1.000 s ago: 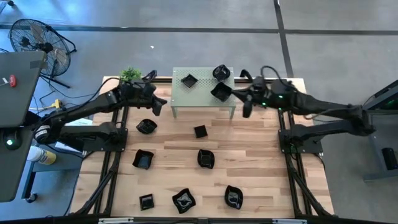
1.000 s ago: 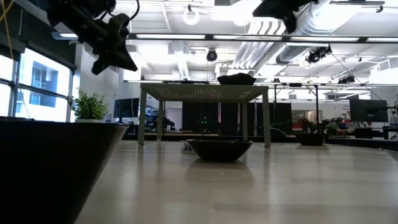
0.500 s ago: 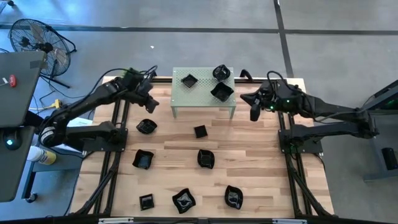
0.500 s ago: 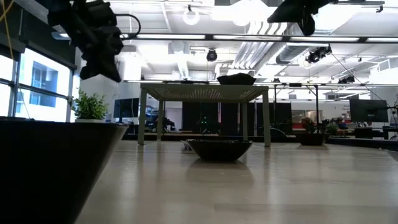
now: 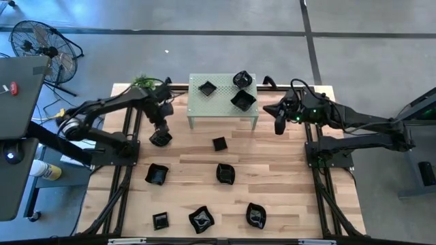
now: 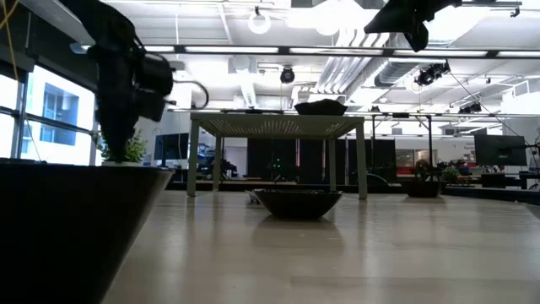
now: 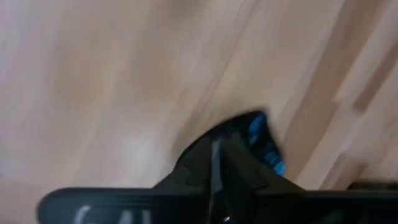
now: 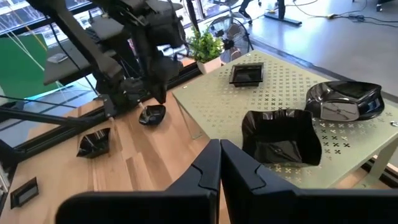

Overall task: Pick & Place Mini shaped plates
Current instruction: Stack the black leaf-shaped plate on top of the black leaf-shaped plate on the shelf

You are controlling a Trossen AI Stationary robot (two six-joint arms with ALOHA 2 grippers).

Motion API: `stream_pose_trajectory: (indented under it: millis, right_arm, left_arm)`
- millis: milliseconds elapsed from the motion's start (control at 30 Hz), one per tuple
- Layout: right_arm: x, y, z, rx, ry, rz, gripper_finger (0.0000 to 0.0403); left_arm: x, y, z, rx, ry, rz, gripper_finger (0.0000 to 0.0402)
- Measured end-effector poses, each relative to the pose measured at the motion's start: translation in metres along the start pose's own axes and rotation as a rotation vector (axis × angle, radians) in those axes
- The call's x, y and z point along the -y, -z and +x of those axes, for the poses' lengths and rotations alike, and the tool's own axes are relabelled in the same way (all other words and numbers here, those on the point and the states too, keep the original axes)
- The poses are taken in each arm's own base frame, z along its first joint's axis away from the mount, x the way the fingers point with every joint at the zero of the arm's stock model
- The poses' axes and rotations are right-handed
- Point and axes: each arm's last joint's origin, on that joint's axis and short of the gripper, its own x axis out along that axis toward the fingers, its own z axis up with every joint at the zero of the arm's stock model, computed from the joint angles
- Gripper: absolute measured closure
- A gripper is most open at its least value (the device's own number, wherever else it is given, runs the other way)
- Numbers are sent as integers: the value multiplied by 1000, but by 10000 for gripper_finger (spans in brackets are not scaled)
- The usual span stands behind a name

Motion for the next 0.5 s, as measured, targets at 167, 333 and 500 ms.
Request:
stream_pose_trajectory:
  millis: [167, 333, 500]
  right_arm:
    - [0, 0, 0, -1, -3, 3, 403]
    - [0, 0, 0, -1, -3, 4, 403]
    - [0, 0, 0, -1, -3, 4, 403]
  left_arm:
    - [-5, -3, 15, -90, 4, 73, 302]
    - [-9, -7, 21, -90, -21, 130, 267]
    - [-11, -10, 26, -91, -15, 171, 264]
